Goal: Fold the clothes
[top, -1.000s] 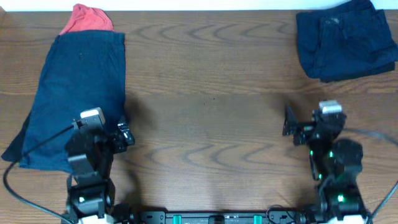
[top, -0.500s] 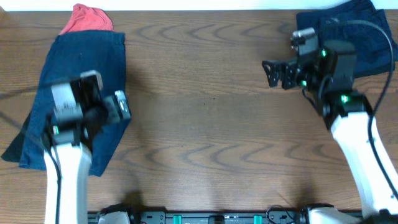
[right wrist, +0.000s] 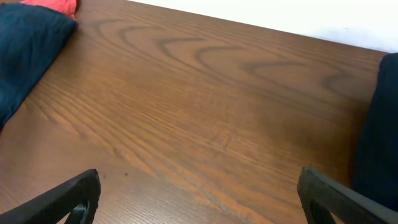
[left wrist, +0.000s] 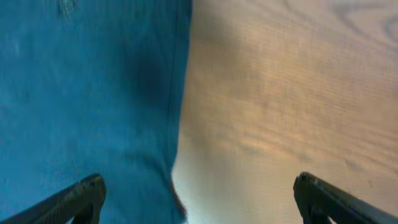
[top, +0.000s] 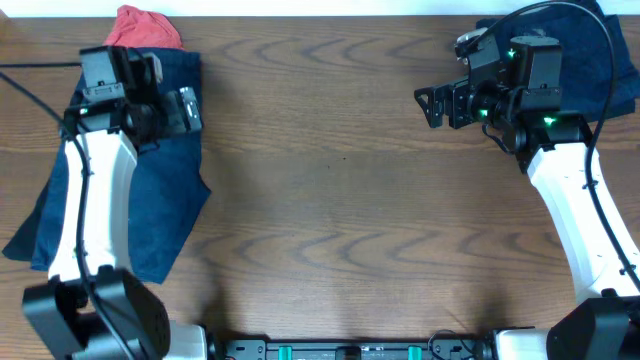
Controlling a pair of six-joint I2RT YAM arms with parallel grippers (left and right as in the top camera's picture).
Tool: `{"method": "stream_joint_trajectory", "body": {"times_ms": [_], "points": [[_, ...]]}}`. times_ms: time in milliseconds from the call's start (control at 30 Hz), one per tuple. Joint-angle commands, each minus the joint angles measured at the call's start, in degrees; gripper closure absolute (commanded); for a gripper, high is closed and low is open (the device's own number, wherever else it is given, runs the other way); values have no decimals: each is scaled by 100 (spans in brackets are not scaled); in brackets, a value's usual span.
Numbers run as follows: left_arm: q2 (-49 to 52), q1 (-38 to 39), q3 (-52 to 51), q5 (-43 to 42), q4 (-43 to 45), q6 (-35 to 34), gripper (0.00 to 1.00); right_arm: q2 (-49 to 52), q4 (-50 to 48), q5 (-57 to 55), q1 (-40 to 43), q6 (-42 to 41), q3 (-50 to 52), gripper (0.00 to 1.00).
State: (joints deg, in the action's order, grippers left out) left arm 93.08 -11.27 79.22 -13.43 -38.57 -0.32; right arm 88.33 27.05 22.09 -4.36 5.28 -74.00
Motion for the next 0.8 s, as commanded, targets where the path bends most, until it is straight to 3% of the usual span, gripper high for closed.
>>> {"method": "stream_joint_trajectory", "body": {"times_ms": [0, 367, 767], "points": [[205, -356, 188, -2, 273, 37, 2, -2, 28, 87, 31, 103, -129, 1], [1565, -1906, 1381, 61, 621, -9, 1, 138, 262, 85, 17, 125, -120, 1], [2889, -2310, 1478, 492, 1578, 79, 1, 293, 791, 61, 17, 254, -120, 1]]}}
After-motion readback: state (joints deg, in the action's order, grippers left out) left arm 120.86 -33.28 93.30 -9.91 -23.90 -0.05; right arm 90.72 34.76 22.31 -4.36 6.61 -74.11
